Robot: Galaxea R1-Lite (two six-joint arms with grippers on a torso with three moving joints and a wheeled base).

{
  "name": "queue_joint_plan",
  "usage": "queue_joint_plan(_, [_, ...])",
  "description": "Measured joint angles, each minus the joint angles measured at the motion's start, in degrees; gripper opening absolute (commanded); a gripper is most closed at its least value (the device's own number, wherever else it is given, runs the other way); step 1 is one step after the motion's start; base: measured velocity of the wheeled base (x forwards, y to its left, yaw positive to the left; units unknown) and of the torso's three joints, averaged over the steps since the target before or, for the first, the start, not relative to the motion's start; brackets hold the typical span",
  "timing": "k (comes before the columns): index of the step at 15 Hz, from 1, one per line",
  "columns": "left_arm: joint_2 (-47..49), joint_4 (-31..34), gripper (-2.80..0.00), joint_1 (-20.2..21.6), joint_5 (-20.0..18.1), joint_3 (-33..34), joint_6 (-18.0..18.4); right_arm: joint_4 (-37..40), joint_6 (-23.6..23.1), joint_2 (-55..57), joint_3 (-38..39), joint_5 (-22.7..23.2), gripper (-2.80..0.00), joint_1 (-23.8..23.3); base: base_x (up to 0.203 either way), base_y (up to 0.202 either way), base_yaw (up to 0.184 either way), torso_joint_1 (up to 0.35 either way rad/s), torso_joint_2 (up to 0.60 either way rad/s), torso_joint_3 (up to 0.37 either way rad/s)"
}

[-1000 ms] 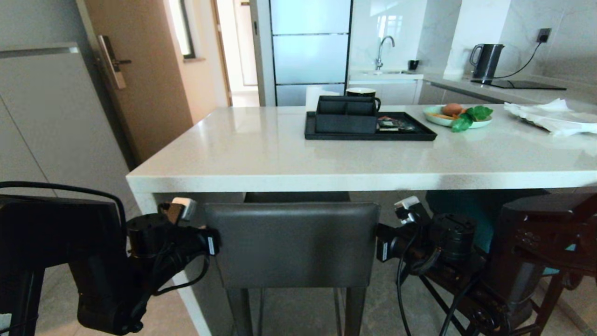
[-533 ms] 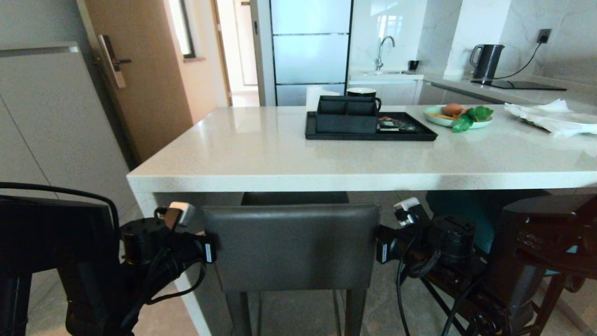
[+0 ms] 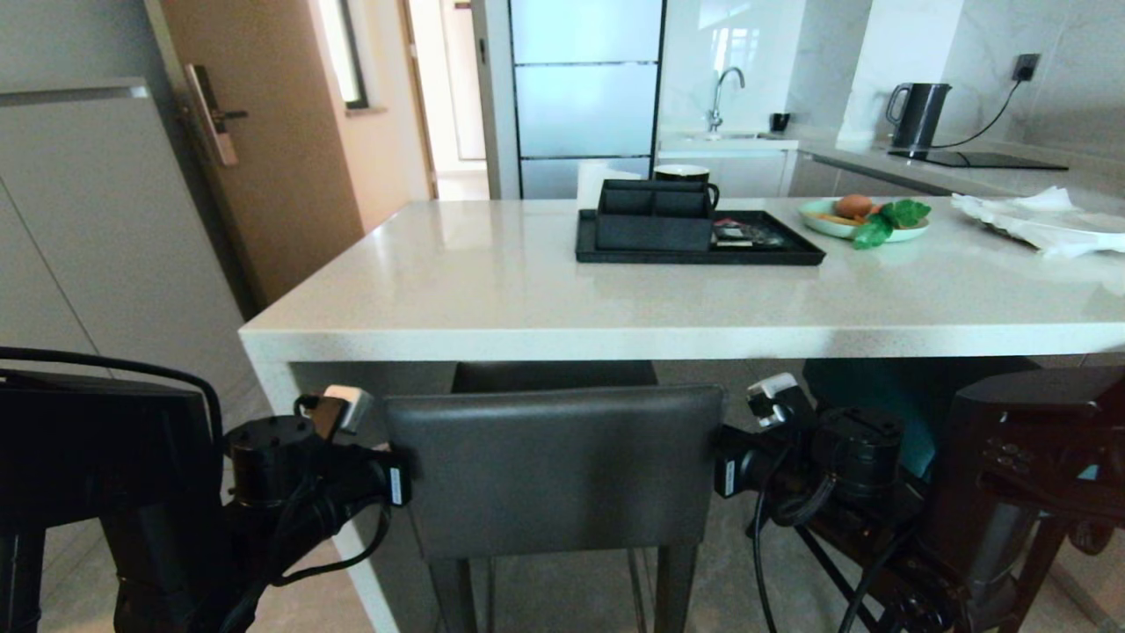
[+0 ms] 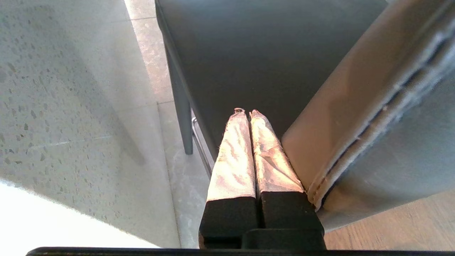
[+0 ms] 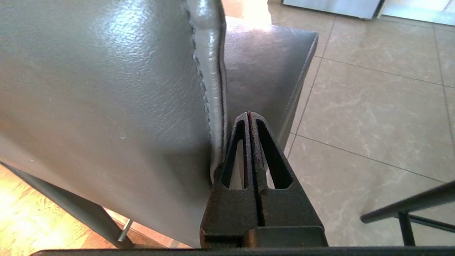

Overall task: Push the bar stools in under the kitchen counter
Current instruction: Pull the gray chair out from under the dining table

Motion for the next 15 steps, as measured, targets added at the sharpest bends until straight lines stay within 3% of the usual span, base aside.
queue_joint_plan(5, [-0.4, -0.4, -2.8, -0.3, 0.0, 0.5, 0.1, -0.1, 0.0, -0.3, 0.3, -0.2, -2.8, 0.3, -0.015, 0.0, 0.001, 0.001, 0.0, 0.0])
queue_joint_plan(15, [-0.4, -0.3, -2.8, -0.6, -0.1, 0.3, 0.3, 0.1, 0.0, -0.2, 0.0, 0.0, -2.8, 0.4, -0.192, 0.0, -0.001, 0.001, 0.0, 0.0])
